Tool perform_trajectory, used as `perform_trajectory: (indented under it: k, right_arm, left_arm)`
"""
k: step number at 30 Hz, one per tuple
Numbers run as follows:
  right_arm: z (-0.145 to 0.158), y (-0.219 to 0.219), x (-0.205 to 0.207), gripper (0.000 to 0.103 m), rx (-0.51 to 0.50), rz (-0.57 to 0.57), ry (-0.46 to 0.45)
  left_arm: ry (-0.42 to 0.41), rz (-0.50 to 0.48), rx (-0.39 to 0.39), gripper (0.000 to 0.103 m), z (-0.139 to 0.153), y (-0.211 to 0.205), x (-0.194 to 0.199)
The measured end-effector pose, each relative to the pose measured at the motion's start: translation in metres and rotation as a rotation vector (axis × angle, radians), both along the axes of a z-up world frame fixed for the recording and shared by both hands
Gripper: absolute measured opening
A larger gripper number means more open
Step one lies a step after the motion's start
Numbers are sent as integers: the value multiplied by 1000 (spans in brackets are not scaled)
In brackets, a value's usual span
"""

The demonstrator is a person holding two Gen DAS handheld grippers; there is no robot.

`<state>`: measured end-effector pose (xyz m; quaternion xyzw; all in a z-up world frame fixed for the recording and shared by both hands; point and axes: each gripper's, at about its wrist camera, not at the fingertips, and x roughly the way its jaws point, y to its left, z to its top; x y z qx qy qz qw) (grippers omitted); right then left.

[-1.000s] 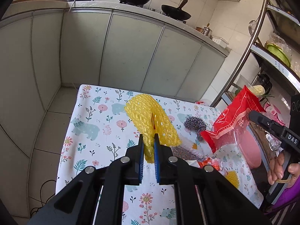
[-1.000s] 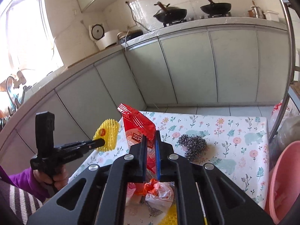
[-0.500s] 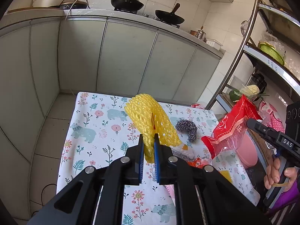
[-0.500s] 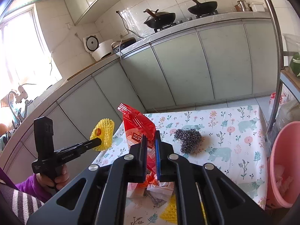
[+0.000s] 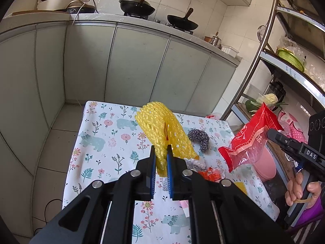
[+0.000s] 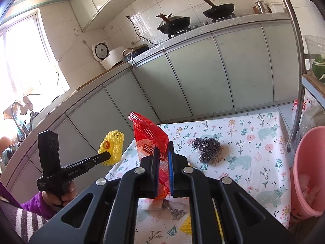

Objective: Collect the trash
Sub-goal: 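Lift both held items and carry them over the pink bucket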

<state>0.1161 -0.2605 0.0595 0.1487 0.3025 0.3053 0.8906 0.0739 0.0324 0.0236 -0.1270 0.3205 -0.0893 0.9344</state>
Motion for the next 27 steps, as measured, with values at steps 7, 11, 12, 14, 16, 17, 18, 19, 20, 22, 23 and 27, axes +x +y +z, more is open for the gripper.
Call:
perform_trajectory:
  k: [7, 11, 12, 14, 16, 17, 18, 19, 20, 22, 23, 27]
  right_arm:
    - [10, -9, -13, 8, 6, -29, -23]
    - [13, -15, -20, 8, 17, -47, -35]
    - [14, -16, -21, 8, 19, -52, -37]
    - [15, -20, -24, 8, 31, -59, -39]
    - [18, -22, -29, 8, 31, -67, -47]
    - [20, -24, -32, 8, 28, -71, -54]
    - [21, -25, -35, 8, 26, -75, -60]
    - [22, -27, -37, 8, 25, -79, -65]
    - [23, -29, -39, 8, 24, -86, -70]
    - [25, -33, -40, 8, 26, -97, -72]
    - [25, -35, -41, 8, 27, -103, -73]
    - [29, -45, -42, 8, 45, -120, -79]
  left_arm:
    - [-36, -11, 3, 8, 10, -4, -9]
    - [-65, -18, 7, 8, 20, -6, -11]
    - [-73, -19, 7, 8, 22, -6, -12]
    - [-90, -12, 6, 8, 28, -7, -14]
    - [-104, -5, -4, 8, 32, -6, -16]
    - [-109, -3, -6, 8, 34, -7, -18]
    - [-112, -3, -6, 8, 36, -8, -18]
    - [-116, -4, -4, 8, 38, -9, -19]
    - [-122, -4, -3, 8, 39, -9, -20]
    - [-129, -7, -7, 8, 40, -11, -22]
    - [-128, -9, -7, 8, 39, -12, -22]
    - [-127, -9, -7, 8, 39, -14, -21]
